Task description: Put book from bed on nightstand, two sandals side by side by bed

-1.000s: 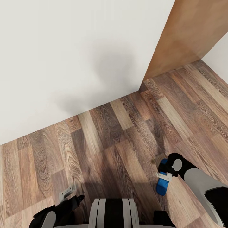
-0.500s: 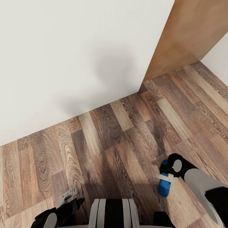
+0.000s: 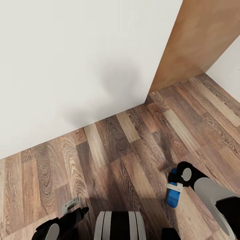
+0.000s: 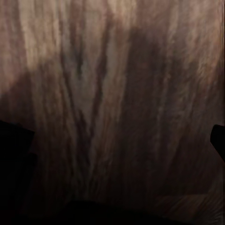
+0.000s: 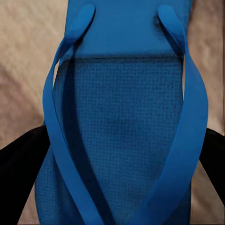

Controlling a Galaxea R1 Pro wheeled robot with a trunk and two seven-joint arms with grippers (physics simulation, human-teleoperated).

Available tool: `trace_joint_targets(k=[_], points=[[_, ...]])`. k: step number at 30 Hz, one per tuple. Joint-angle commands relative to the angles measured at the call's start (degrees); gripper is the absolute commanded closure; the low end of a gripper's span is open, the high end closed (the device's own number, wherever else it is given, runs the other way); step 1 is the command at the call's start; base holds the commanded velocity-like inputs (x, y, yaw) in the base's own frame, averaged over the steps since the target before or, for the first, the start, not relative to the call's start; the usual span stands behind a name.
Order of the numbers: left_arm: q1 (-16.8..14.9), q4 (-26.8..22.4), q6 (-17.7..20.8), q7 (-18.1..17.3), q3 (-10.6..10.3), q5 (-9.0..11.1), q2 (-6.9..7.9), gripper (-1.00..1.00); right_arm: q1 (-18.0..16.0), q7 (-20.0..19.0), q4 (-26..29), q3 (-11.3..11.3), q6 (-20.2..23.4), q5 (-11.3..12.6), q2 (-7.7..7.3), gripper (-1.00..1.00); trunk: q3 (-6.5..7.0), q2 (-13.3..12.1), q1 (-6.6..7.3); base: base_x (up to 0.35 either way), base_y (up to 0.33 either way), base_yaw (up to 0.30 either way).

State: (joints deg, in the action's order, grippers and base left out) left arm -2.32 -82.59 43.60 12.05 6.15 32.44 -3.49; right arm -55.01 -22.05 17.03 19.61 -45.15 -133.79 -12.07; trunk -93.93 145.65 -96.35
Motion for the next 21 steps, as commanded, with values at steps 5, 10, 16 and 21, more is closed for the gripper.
trace_joint_targets(k=[5, 10, 16, 21], points=[[0.0, -0.1, 0.2, 0.6, 0.1, 0.6, -0.03, -1.00, 0.0, -0.3, 0.1, 0.2, -0.6, 0.3, -0.08, 1.00, 1.08, -0.1, 0.13, 0.000, 0.000, 0.000], [0.0, -0.1, 0.2, 0.7, 0.0, 0.5, -0.03, -1.00, -0.3, -2.2, 0.3, 0.1, -2.7, 0.4, -0.12, 1.00, 2.19, -0.1, 0.26, 0.000, 0.000, 0.000], [0.0, -0.1, 0.2, 0.8, 0.0, 0.4, -0.03, -1.00, -1.1, -3.4, 1.8, -0.9, -4.3, 1.5, -0.13, 1.00, 3.52, -0.2, 0.42, 0.000, 0.000, 0.000], [0.0, -0.1, 0.2, 0.7, -0.1, 0.4, -0.03, -1.00, -2.0, -3.7, 6.7, -11.6, -11.6, 8.0, -2.70, 1.00, 4.63, -0.3, 0.55, 0.000, 0.000, 0.000]])
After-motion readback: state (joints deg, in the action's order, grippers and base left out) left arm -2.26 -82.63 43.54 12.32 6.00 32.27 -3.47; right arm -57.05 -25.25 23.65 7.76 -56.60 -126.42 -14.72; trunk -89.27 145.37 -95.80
